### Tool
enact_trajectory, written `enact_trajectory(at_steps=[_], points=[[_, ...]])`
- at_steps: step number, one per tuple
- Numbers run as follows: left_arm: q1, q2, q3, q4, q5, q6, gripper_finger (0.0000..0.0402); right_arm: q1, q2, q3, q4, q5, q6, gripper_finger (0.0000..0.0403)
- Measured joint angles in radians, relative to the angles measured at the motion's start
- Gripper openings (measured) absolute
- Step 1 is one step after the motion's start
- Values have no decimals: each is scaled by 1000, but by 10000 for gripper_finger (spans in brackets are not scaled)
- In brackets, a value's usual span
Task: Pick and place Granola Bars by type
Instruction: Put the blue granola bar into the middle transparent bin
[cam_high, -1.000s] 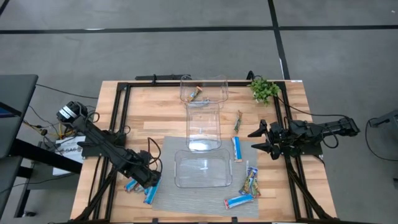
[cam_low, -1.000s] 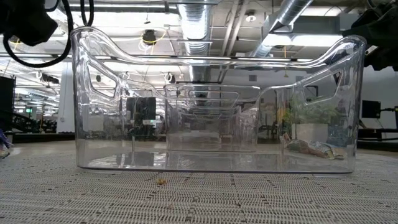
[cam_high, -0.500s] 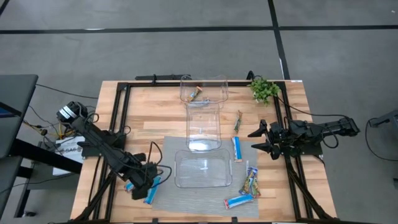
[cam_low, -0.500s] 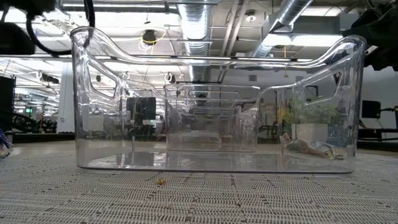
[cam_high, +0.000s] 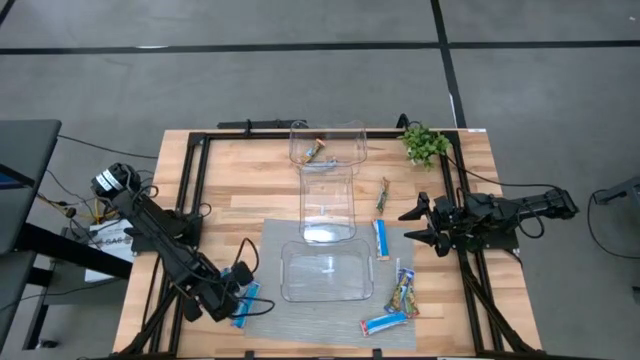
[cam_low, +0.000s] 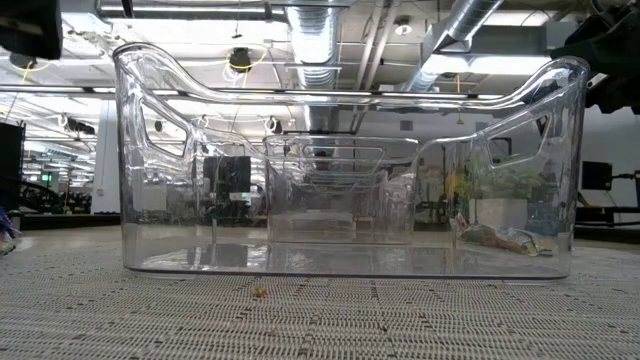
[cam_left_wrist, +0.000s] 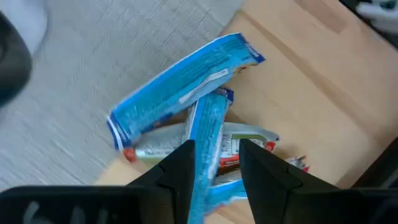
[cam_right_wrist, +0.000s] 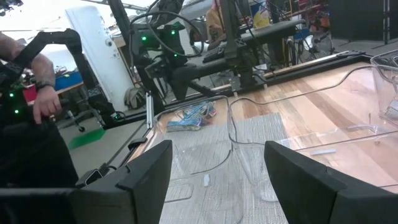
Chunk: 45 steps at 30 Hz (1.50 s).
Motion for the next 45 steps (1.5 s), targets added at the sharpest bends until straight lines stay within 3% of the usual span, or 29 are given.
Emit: enact_trajectory(at_steps=[7,18,27,36,45], points=[[0,0,0,-29,-31,172,124,0,0,0,0,0,0,249],[0,1,-92,11,-73,203,194,0,0,0,0,0,0,249],[7,1,-179,96,-99,208,201,0,0,0,0,0,0,249],[11,2,-217,164,-46,221,174,0,0,0,0,0,0,249],[11,2,-217,163,-47,197,71,0,0,0,0,0,0,249]])
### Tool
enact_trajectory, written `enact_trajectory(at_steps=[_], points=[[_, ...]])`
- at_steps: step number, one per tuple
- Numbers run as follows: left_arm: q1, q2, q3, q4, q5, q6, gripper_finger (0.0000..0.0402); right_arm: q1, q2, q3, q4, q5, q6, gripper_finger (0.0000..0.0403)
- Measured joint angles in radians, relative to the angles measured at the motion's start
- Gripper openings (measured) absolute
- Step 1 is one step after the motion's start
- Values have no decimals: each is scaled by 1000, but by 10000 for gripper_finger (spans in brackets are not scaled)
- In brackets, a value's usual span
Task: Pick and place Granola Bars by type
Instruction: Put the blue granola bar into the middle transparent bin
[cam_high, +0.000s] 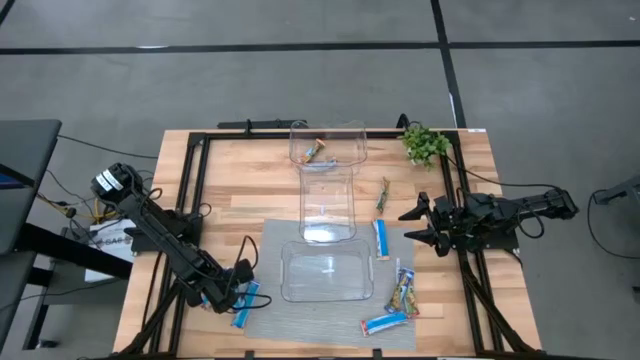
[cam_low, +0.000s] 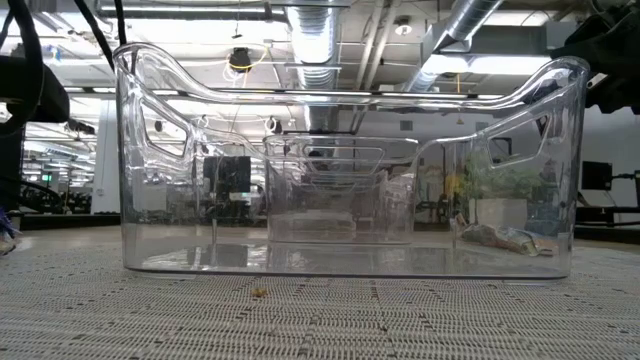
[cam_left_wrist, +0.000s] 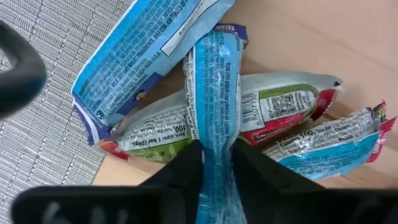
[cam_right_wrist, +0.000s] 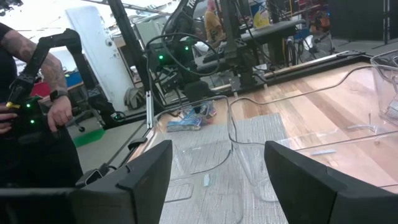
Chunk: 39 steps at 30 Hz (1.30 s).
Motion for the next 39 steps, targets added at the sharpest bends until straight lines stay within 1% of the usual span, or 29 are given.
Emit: enact_trajectory(at_steps=[4,7,10,15,21,27,34,39], points=[[0,0,0,0,-1,-30,45,0,0,0,0,0,0,249],[0,0,5,0,-2,-66,41,0,0,0,0,0,0,249],[1,-5,36,-1,-1,-126,42,0,0,0,0,0,0,249],[7,-59,99,0,1,-211,47,0,0,0,0,0,0,249],[38,-166,196,24,0,-308,47,0,0,0,0,0,0,249],[103,-272,267,224,-9,-399,47,0,0,0,0,0,0,249],[163,-347,286,590,-13,-442,47,0,0,0,0,0,0,249],[165,-348,286,698,-47,-443,47,0,0,0,0,0,0,249]])
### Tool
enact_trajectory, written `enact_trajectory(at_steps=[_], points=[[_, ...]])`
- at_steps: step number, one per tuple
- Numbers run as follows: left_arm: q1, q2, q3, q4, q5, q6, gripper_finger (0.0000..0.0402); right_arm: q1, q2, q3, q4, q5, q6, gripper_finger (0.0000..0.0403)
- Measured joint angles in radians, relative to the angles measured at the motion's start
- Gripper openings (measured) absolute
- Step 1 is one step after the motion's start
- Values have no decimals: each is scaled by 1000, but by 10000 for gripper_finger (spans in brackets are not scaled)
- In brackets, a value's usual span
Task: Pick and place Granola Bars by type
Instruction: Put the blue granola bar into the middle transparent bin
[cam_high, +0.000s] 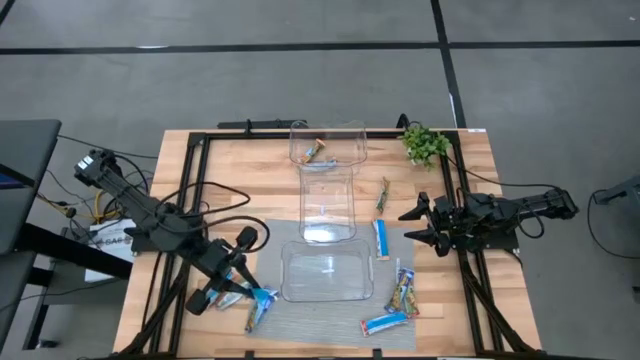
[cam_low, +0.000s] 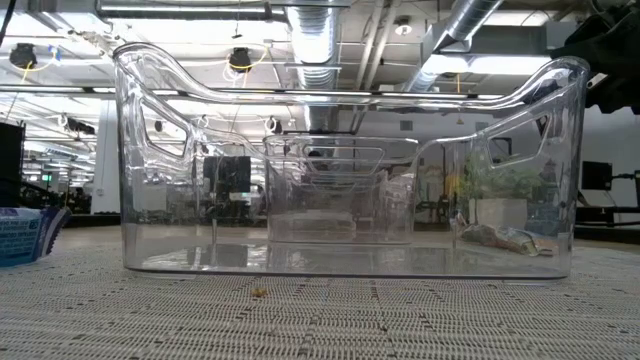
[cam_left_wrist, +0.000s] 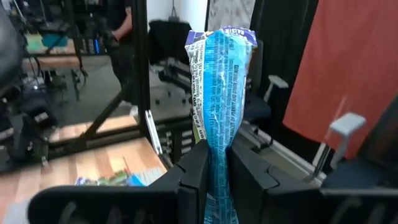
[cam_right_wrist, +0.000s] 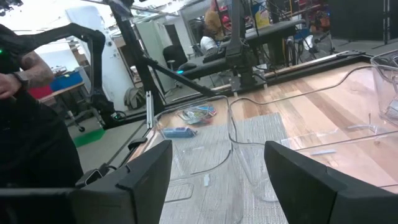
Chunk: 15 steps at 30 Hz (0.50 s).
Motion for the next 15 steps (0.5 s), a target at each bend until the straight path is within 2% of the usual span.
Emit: enact_trajectory(at_steps=[8,15], points=[[23,3,0,-3,-16,0,47,0,0,0,0,0,0,249],[137,22,0,-16,-16,3,47,0,0,0,0,0,0,249]])
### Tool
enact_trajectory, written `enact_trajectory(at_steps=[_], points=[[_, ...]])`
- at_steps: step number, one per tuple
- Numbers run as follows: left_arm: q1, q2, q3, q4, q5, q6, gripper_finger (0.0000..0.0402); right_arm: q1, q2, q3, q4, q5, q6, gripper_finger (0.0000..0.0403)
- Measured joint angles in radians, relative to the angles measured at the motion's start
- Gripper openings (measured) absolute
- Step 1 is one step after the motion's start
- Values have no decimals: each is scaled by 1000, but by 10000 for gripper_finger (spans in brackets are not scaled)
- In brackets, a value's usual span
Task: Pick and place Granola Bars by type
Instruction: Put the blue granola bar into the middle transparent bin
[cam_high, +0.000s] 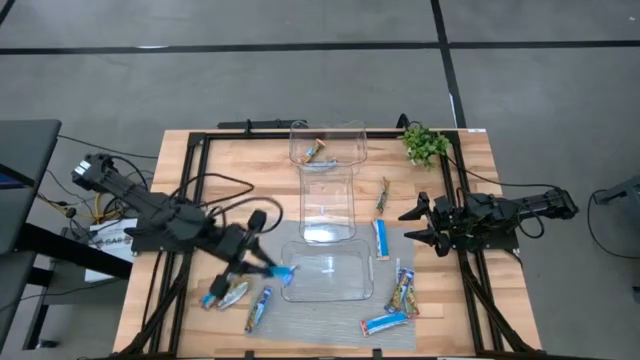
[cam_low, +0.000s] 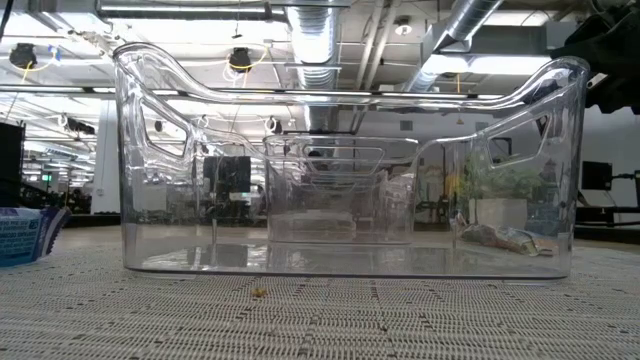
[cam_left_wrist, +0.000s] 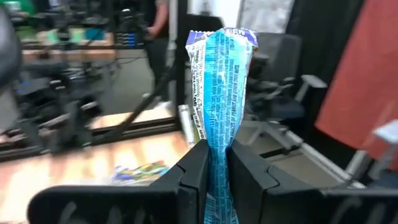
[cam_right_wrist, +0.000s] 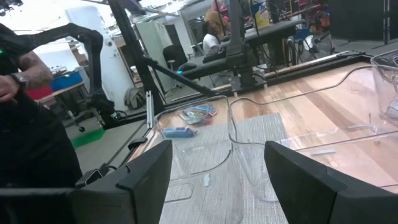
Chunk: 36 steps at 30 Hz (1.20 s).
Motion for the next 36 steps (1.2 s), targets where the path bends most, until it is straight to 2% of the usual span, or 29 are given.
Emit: enact_trajectory(at_steps=[15,20,26,36], points=[[484,151,0,21,0,23,47,0,0,0,0,0,0,249],[611,205,0,42,-1,-8,48,0,0,0,0,0,0,249],[678,219,0,73,0,-53,48,0,0,0,0,0,0,249],[682,253,0,77,19,-30,48,0,0,0,0,0,0,249]])
